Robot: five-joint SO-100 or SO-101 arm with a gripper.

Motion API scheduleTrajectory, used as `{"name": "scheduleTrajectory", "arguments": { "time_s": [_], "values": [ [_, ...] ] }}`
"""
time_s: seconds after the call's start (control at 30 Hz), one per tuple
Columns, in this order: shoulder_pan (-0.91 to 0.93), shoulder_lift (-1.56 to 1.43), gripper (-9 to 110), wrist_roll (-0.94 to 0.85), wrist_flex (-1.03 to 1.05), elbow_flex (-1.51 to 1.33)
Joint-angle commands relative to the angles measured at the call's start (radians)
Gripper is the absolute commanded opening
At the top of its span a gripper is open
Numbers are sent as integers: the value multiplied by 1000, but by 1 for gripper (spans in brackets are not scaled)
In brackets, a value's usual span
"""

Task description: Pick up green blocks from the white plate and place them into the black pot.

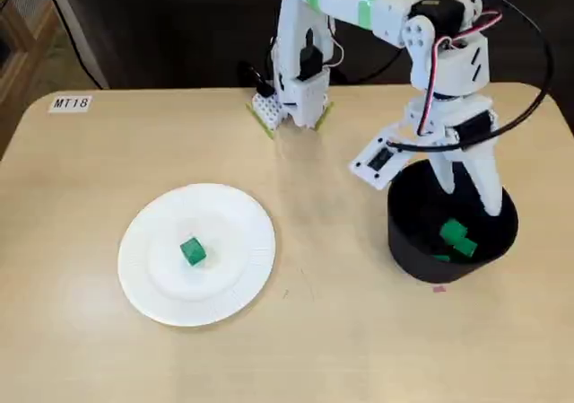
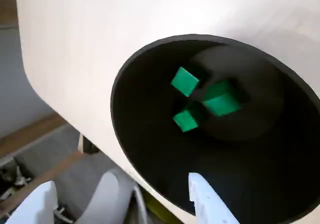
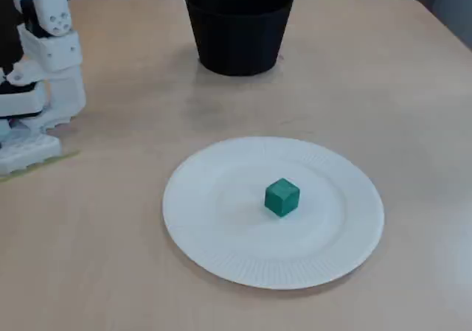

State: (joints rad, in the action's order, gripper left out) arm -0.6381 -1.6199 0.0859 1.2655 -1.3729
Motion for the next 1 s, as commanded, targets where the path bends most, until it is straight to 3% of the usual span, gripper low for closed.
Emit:
{"name": "scheduleTrajectory", "arguments": {
  "time_s": [0.0,0.07,0.3,0.5,0.63,0.77,0.97],
  "values": [
    [57,-83,4,-32,25,9],
    [120,-120,-2,-51,49,9],
    [526,-245,-2,58,207,-2],
    [816,-244,-2,319,273,-103],
    [923,-209,-2,517,313,-169],
    [994,-153,-2,603,322,-170],
    [1065,-69,19,581,359,-163]
  ]
}}
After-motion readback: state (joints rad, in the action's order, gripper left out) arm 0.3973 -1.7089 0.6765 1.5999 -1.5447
